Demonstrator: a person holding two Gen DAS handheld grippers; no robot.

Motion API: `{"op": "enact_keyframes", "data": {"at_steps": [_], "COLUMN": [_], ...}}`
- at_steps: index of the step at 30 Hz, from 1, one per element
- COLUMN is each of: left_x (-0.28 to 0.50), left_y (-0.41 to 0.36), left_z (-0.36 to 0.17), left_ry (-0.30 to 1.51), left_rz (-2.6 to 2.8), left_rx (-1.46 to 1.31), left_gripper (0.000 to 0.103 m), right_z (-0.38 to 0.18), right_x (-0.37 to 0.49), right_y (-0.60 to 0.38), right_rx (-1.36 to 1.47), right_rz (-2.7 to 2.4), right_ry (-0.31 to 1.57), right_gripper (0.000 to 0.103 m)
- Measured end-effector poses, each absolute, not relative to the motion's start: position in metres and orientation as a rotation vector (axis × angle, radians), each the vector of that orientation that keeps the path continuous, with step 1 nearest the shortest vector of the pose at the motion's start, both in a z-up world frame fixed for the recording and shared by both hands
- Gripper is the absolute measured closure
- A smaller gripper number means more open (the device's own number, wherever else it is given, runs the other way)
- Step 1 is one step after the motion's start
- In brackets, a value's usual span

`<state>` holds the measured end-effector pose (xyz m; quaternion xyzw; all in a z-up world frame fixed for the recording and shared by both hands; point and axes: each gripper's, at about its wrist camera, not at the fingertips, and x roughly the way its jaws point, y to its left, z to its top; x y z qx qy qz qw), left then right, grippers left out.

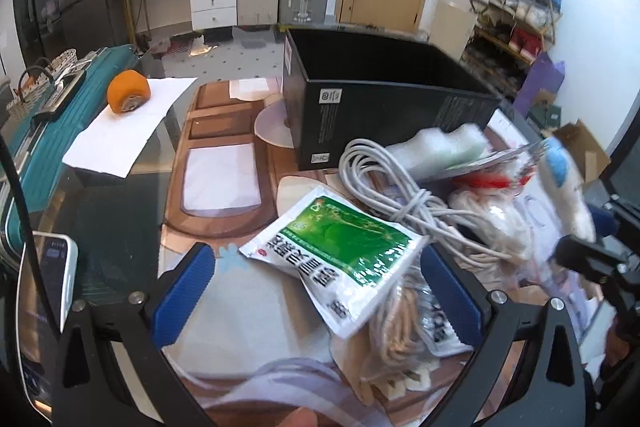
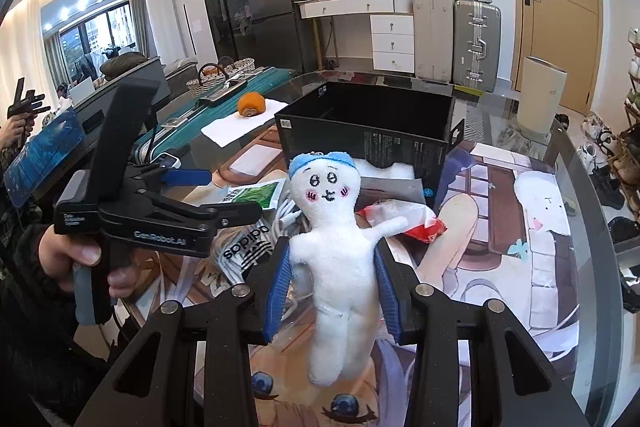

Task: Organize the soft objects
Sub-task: 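Grasp the white plush doll with the right gripper while the left grasps the green packet, then carry the doll and green packet into the black box and release both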

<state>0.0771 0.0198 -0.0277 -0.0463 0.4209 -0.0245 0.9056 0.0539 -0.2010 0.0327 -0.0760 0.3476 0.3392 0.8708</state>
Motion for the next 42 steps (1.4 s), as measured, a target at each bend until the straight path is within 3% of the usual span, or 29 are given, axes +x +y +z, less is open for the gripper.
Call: {"op": "enact_keyframes", "data": {"at_steps": [25,28,32,33,36,42], "left_x": [0.112,0.108,0.099,0.097,0.091,0.081], "left_y": [0.038,0.035,0.029,0.028,0.025,0.023], "left_z": [-0.047,-0.046,-0.040,-0.039,-0.036,-0.026], "left_ry": [0.972,0.958,0.934,0.929,0.913,0.892], "left_rz": [0.012,-0.011,-0.061,-0.073,-0.087,-0.085], "left_rx": [-0.029,-0.015,0.010,0.019,0.030,0.022], "left_gripper": [0.000,0.011,0.037,0.048,0.057,0.060], "right_z": [0.033,0.032,0.032,0.032,0.033,0.036], "right_x": [0.076,0.078,0.078,0.077,0.076,0.075], "right_y": [-0.211,-0.210,-0.206,-0.206,-0.202,-0.200], "right_rx": [-0.155,-0.155,-0.159,-0.160,-0.164,-0.170], "right_rz": [0.688,0.690,0.696,0.698,0.708,0.707], "right_ry": [0.738,0.742,0.741,0.738,0.735,0.717], "right_gripper": [0.063,0.063,0.063,0.063,0.063,0.063]}}
